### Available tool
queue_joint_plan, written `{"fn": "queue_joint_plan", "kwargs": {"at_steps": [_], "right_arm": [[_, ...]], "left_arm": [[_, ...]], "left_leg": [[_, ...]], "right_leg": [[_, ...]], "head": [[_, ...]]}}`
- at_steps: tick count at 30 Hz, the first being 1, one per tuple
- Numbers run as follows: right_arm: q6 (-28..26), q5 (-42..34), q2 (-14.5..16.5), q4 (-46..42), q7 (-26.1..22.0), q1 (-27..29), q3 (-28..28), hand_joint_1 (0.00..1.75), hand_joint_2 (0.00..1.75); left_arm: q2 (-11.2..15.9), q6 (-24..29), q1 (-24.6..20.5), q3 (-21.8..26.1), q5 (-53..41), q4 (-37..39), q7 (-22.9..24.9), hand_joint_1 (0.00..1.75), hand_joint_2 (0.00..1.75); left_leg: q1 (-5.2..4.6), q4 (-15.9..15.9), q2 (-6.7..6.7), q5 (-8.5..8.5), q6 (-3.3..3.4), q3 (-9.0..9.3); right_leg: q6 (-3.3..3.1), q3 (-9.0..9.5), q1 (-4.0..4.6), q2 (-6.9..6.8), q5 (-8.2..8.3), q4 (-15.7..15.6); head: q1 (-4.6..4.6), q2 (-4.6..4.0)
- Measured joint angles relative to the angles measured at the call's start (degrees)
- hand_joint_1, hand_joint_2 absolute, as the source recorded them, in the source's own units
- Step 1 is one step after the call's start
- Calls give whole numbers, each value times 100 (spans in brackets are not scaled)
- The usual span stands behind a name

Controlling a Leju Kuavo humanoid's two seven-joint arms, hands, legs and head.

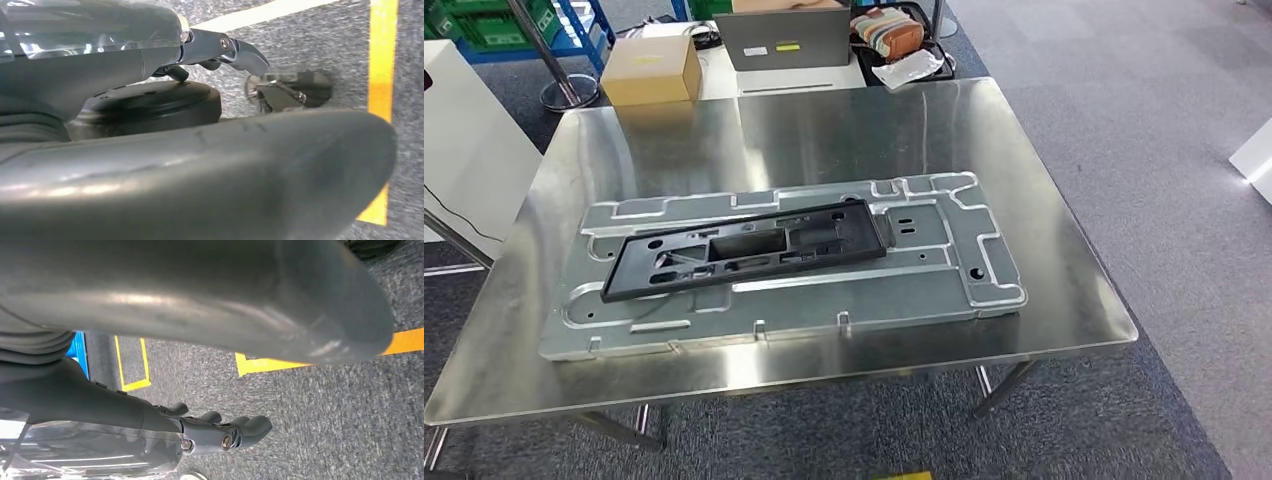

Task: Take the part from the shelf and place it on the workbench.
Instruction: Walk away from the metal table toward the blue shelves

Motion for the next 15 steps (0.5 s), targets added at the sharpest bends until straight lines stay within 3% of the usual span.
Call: {"fn": "queue_joint_plan", "kwargs": {"at_steps": [1,2,3,4,6,8,9,11,12,13,15], "right_arm": [[2,3,2,-2,-17,0,5,0,0],[2,4,3,-2,-27,1,9,0,0],[1,2,6,-2,-31,2,12,0,0],[-6,-2,9,-2,-29,2,14,0,0],[-38,-8,16,-3,-13,2,14,0,0],[-87,-9,22,-4,7,4,14,0,0],[-105,-9,24,-5,14,4,14,0,0],[-121,-9,26,-3,33,8,14,0,0],[-124,-8,26,-1,51,13,14,0,0],[-126,-7,26,2,73,19,14,0,0],[-132,-14,27,3,109,26,14,0,0]], "left_arm": [[1,-9,-2,-17,-7,0,7,0,0],[3,-17,-3,-33,-14,0,14,0,0],[4,-24,-3,-48,-22,0,21,0,0],[4,-27,-3,-61,-28,0,28,0,0],[6,-30,-11,-78,-35,-2,43,0,0],[7,-31,-25,-85,-39,-4,51,0,0],[7,-32,-29,-86,-41,-4,54,0,0],[5,-34,-26,-87,-43,-4,54,0,0],[4,-34,-30,-88,-41,-4,54,0,0],[3,-34,-34,-88,-37,-4,53,0,0],[4,-26,-40,-88,-25,-4,57,0,0]], "left_leg": [[14,362,0,-214,-21,-91],[23,619,0,-310,-37,-122],[29,712,1,-284,-47,-71],[34,589,1,-146,-49,81],[37,-157,1,124,-30,617],[13,-860,-7,157,26,1056],[-1,-1021,-11,123,60,1136],[-8,-1056,-4,194,143,1087],[-2,-1062,11,252,193,1038],[4,-1074,25,323,244,973],[5,-1079,45,467,306,804]], "right_leg": [[-3,-76,4,-3,51,9],[1,-155,6,-6,101,24],[10,-237,8,-8,149,44],[21,-316,7,-9,193,68],[56,-446,11,-8,272,121],[114,-511,21,-4,354,157],[148,-522,22,-4,401,159],[218,-532,14,4,485,140],[252,-565,3,12,435,173],[282,-622,-6,21,267,291],[326,-799,-24,29,-328,854]], "head": [[-1,0],[-1,0],[-1,0],[-1,0],[-1,0],[0,0],[0,0],[1,0],[0,0],[0,0],[1,0]]}}
